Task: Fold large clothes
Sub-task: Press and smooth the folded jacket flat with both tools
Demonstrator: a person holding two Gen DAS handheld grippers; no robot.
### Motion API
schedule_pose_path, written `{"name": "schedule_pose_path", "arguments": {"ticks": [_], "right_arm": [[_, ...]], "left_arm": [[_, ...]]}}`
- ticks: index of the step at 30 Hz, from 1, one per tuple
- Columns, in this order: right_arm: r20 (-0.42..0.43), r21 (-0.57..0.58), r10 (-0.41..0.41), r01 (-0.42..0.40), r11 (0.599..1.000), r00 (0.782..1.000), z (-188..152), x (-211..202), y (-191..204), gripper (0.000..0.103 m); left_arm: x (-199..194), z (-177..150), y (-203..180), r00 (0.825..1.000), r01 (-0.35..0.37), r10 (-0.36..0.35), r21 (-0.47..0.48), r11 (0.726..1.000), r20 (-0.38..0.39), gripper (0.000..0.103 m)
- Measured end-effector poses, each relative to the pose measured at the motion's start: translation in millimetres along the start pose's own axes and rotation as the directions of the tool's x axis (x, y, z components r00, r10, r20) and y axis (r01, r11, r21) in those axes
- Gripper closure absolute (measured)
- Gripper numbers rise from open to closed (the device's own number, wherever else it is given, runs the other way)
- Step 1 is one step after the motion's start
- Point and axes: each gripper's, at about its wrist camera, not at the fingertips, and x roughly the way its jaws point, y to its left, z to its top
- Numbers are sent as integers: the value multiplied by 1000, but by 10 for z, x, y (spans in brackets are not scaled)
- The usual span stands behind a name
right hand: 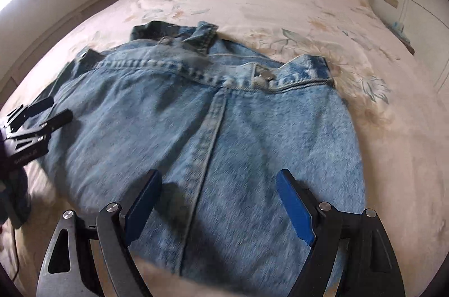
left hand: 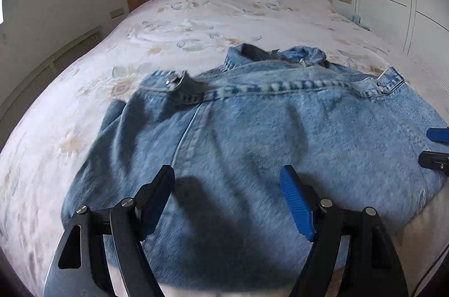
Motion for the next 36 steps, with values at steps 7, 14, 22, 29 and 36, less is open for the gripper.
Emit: {"name": "schedule_pose_path", "arguments": {"ticks": [7, 14, 22, 29, 36], "right_arm": [[14, 44, -1, 0, 999, 1000, -248, -102, -145, 19], [27, 55, -8, 6, 998, 1000, -301, -118, -159, 19], [24, 55, -10, 9, 998, 1000, -328, -143, -169, 19], [14, 42, -33, 33, 999, 999, -382, -223, -154, 19], [-1, 37, -66, 66, 997, 998, -424, -321, -148, 19]], "left_arm": [[-50, -123, 92, 1000, 7, -8, -36, 999, -13, 24], [-85, -171, 107, 1000, 7, -7, -40, 999, -10, 23], [-115, -205, 135, 1000, 1, -2, -44, 999, -18, 22], [-198, -259, 134, 999, -13, 12, -36, 999, -37, 22], [-347, -318, 135, 998, -26, 25, -26, 999, -53, 22]]}}
